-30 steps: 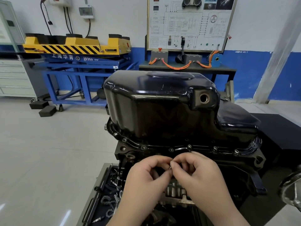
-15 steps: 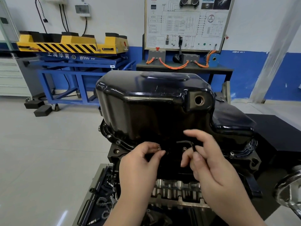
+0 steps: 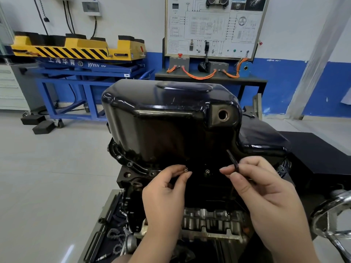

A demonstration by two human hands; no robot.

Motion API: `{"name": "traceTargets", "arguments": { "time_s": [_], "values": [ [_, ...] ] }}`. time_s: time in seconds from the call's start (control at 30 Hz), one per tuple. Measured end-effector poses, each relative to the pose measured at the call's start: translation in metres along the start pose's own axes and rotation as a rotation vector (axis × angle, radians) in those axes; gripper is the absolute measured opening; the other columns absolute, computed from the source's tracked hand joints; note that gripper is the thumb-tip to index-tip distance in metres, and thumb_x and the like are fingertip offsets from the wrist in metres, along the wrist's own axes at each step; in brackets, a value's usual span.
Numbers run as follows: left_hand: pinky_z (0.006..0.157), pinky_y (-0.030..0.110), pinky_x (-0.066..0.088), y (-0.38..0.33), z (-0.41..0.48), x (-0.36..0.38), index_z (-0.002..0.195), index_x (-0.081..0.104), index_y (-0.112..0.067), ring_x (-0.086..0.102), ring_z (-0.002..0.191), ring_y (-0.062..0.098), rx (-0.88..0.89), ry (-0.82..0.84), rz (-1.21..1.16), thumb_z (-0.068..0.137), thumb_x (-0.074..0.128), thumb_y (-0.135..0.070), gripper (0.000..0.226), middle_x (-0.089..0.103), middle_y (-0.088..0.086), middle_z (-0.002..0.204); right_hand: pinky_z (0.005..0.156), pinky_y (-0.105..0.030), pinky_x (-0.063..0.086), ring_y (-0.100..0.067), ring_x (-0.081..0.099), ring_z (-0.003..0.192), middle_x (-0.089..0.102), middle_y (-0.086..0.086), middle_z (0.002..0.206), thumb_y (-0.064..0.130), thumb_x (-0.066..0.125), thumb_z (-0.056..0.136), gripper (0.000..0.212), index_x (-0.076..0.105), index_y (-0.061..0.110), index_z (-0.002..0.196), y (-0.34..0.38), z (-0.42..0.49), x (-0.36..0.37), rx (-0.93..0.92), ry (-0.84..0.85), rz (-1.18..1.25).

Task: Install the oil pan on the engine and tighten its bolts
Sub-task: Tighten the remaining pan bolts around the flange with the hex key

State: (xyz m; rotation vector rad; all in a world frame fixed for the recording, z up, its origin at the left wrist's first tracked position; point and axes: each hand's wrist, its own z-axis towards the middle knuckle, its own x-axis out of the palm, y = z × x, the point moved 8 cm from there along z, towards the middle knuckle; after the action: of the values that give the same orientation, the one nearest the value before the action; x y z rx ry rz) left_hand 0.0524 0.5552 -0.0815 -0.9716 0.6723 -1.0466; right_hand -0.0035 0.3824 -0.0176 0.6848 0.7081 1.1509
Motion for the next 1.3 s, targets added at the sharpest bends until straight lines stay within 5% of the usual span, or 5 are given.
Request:
{"name": "traceTargets", "arguments": {
  "time_s": [0.5,0.67,0.87,1.1,1.3],
  "values": [
    [0.061,0.015,0.050,0.019,0.002,-0.014,0.068,0.069,-0.046,0.064,0.065,0.004,-0.099,-0.099,-0.046,0.071,0.076,-0.030,0.018,0.069,-0.023,0.079,0.065,-0.011,0.049,-0.006,0.062,0.065,0.067,-0.001,0.070,0.027,0.055,0.083,0.018,0.071,0.035,0.084,-0.013,-0.002,-0.011,0.061,-0.115,0.016],
    [0.063,0.004,0.046,0.018,0.004,-0.011,0.072,0.073,-0.034,0.065,0.070,-0.003,-0.156,-0.053,-0.140,0.071,0.078,-0.021,0.014,0.071,-0.015,0.072,0.066,-0.013,0.051,-0.007,0.063,0.066,0.068,-0.001,0.072,0.026,0.055,0.084,0.018,0.071,0.034,0.084,-0.018,-0.002,-0.017,0.060,-0.159,0.023],
    [0.067,0.031,0.055,0.019,-0.002,-0.008,0.077,0.072,-0.038,0.065,0.069,-0.002,-0.154,-0.043,-0.104,0.074,0.076,-0.023,0.016,0.071,-0.018,0.075,0.067,-0.014,0.051,-0.008,0.064,0.066,0.068,0.000,0.073,0.028,0.055,0.085,0.016,0.071,0.033,0.087,-0.024,-0.004,-0.022,0.074,-0.184,0.024],
    [0.066,0.008,0.046,0.017,-0.004,-0.010,0.076,0.070,-0.045,0.062,0.069,-0.001,-0.094,-0.087,-0.053,0.073,0.076,-0.020,0.027,0.069,-0.017,0.079,0.065,-0.014,0.051,-0.007,0.063,0.065,0.068,0.000,0.072,0.028,0.055,0.085,0.017,0.071,0.033,0.086,-0.029,-0.006,-0.021,0.097,-0.172,0.033],
    [0.052,0.032,0.044,0.022,-0.002,-0.012,0.078,0.070,-0.045,0.049,0.048,0.007,-0.142,-0.076,-0.029,0.074,0.075,-0.027,0.019,0.062,-0.012,0.059,0.064,-0.013,0.051,-0.006,0.063,0.064,0.068,-0.001,0.072,0.034,0.058,0.085,0.013,0.071,0.031,0.086,-0.029,-0.008,-0.022,0.097,-0.175,0.055]
  ]
}}
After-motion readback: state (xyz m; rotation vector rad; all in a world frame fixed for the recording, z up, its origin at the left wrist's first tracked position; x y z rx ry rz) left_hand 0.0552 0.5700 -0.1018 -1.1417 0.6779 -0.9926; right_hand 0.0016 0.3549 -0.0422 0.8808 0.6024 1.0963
